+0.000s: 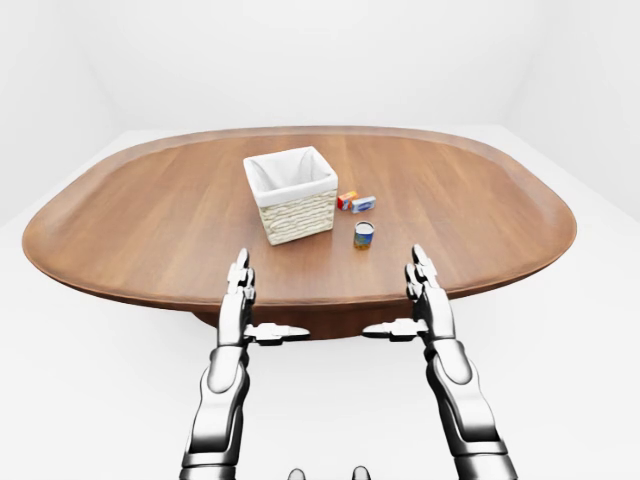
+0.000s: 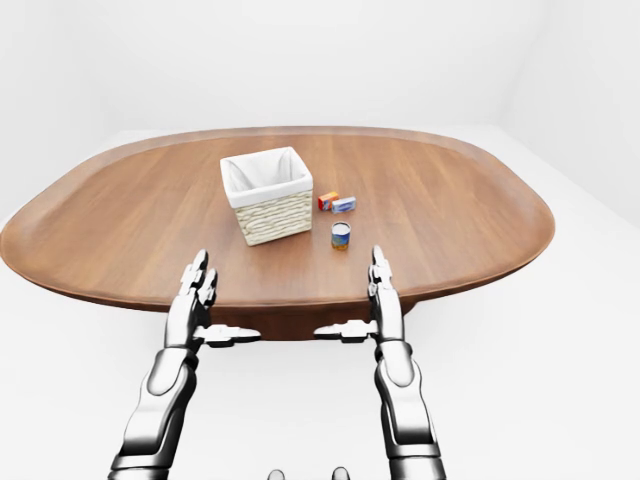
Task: Pick up the alphabet soup and put it in the basket.
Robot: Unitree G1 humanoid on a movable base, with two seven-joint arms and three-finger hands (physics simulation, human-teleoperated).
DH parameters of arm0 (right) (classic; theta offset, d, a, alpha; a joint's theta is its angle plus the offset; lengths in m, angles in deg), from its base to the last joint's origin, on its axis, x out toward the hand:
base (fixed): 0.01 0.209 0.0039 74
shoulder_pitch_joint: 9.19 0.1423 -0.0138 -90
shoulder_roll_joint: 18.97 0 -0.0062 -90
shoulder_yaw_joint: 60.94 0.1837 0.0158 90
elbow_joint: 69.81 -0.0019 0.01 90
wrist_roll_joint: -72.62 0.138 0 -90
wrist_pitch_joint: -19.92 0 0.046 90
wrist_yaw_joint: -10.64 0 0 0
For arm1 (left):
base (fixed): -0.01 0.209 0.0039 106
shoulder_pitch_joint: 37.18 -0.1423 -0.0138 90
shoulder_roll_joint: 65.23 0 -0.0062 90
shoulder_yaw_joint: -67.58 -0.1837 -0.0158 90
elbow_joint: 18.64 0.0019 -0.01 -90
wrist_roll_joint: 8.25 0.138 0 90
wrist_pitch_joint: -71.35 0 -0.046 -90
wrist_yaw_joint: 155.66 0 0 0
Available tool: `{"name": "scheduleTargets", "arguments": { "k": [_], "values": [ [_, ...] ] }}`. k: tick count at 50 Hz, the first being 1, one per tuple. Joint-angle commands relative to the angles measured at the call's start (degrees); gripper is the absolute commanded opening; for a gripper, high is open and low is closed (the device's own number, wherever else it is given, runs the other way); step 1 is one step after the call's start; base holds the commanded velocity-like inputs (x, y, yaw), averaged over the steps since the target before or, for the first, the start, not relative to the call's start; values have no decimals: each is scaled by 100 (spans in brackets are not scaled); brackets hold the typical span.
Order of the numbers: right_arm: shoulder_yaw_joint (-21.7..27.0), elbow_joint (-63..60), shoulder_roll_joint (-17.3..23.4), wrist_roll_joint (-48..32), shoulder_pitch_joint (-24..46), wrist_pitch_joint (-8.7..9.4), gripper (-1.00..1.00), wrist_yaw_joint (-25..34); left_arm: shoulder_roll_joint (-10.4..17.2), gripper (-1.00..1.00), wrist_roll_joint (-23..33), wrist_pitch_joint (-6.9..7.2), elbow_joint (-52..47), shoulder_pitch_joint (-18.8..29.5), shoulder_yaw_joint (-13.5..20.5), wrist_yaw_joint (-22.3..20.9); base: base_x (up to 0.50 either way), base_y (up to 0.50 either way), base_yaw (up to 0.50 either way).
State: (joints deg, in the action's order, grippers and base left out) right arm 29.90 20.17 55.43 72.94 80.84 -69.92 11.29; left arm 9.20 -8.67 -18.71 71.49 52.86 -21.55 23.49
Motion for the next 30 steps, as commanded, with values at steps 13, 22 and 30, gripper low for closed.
{"name": "scheduleTargets", "arguments": {
  "k": [13,22,30],
  "values": [
    [133,-8,70,27,3,61,100,90,62,100,-62,19,-16,-2,127,-126,0,0,0],
    [136,35,72,0,21,64,100,76,68,100,-58,-20,43,19,132,-134,0,0,0],
    [199,-42,73,84,81,118,100,47,72,100,-7,23,-26,-18,116,-118,0,0,0]
  ]
}}
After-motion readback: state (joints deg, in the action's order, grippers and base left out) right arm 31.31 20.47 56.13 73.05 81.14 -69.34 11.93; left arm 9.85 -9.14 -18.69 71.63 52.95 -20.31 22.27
